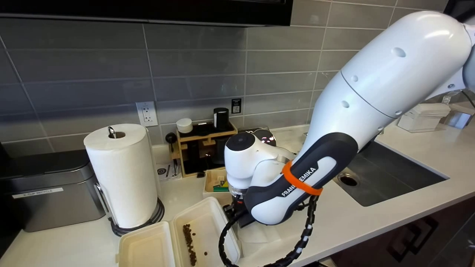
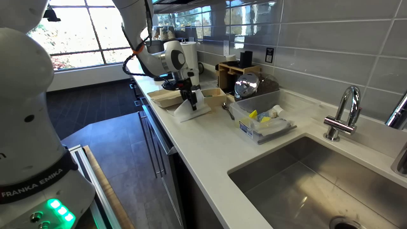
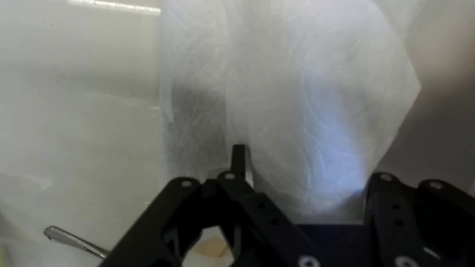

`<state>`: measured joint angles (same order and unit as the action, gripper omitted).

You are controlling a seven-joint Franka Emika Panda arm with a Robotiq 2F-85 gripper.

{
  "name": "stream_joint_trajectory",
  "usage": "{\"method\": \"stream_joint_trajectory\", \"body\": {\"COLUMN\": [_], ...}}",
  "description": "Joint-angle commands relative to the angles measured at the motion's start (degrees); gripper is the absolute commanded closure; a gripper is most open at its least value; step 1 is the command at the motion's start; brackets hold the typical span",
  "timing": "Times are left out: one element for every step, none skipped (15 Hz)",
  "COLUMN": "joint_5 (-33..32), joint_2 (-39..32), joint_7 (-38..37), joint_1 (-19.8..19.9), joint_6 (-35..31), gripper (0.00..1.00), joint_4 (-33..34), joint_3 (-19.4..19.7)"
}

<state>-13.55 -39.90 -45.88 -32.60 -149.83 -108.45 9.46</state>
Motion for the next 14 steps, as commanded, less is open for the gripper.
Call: {"method": "stream_joint_trajectory", "body": {"joint_5": [-3.13, -3.58, -4.18, -4.79, -5.23, -6.03, -6.50, -6.91, -7.09, -7.26, -7.00, -7.07, -7.09, -7.26], "joint_2": [1.01, 1.08, 1.01, 0.85, 0.79, 0.70, 0.65, 0.47, 0.15, -0.10, -0.42, -0.64, -0.80, -0.91], "joint_7": [-1.56, -1.75, -1.91, -2.01, -1.91, -2.10, -2.01, -1.92, -1.66, -1.54, -1.47, -1.78, -1.98, -2.33], "joint_1": [-1.55, -1.74, -1.99, -2.27, -2.31, -2.61, -2.64, -2.63, -2.39, -2.18, -1.86, -1.95, -2.03, -2.31], "joint_6": [3.87, 4.91, 5.83, 6.98, 7.90, 8.84, 9.47, 9.87, 9.85, 9.30, 8.63, 8.65, 8.49, 8.71], "gripper": [0.34, 0.33, 0.33, 0.33, 0.34, 0.34, 0.34, 0.34, 0.33, 0.34, 0.34, 0.34, 0.34, 0.35], "joint_4": [-0.42, -0.29, -0.04, 0.38, 0.65, 0.93, 1.13, 1.33, 1.61, 1.76, 1.97, 2.23, 2.51, 2.90], "joint_3": [0.70, 0.61, 0.59, 0.51, 0.22, 0.25, 0.02, -0.17, -0.51, -0.80, -1.22, -1.22, -1.25, -1.10]}}
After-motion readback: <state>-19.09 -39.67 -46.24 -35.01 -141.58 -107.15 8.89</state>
